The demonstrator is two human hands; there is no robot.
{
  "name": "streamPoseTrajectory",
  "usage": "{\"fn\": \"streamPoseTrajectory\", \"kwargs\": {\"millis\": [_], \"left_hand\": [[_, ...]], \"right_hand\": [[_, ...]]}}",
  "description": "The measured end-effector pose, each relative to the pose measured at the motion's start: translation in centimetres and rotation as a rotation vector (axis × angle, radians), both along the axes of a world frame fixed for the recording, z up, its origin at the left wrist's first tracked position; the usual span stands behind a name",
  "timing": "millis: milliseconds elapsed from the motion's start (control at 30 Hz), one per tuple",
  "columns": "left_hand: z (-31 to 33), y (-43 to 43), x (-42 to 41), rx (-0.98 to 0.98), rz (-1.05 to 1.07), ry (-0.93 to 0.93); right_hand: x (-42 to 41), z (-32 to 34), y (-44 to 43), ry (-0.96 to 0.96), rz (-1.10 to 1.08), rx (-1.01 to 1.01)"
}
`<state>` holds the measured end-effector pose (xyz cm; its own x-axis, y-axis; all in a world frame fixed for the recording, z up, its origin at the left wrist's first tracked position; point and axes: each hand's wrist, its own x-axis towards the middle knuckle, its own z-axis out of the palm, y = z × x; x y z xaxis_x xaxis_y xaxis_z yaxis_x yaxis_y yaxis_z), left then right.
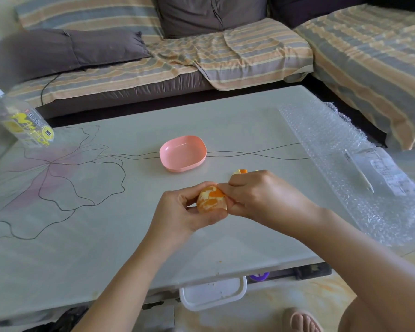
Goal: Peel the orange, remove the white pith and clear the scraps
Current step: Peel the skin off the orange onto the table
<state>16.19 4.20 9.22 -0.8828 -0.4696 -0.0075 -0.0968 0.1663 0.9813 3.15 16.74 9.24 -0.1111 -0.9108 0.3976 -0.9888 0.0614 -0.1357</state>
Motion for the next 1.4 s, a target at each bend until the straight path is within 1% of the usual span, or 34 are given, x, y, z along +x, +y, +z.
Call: {"fn": "streamPoseTrajectory", "kwargs": {"millis": [133,333,533,600,667,833,1033,1233,1400], "left_hand": [[0.2,-0.1,-0.2,0.029,0.007,0.002],[0.0,-0.2,-0.2,0.065,0.024,-0.057],[0.0,-0.5,0.0,0.072,-0.002,-0.084],[0.1,-0.7,0.0,0.026,-0.004,-0.084],[0.2,-0.7,0.1,-0.034,-0.001,-0.094],[0.0,-0.4,0.1,-0.166,0.038,-0.137],[0.1,-0.5,0.2,-0.317,0.011,-0.114],[0.5,-0.6,0.4,-0.355,-0.01,-0.062],[0.7,-0.7,0.6,-0.33,-0.045,-0.044]], "right_hand": [[0.0,0.1,0.1,0.026,-0.024,-0.075],[0.2,0.7,0.2,-0.062,-0.072,-0.131],[-0.8,1.0,0.7,-0.272,-0.038,-0.033],[-0.6,1.2,1.0,-0.416,0.003,-0.053],[-0.2,1.2,1.1,-0.488,0.016,-0.077],[0.0,0.3,0.5,-0.433,-0.029,-0.083],[0.7,-0.5,-0.3,-0.133,-0.045,-0.09],[1.4,-0.6,-0.5,-0.011,-0.035,-0.166],[1.3,-0.5,-0.5,0.022,-0.022,-0.174]]}}
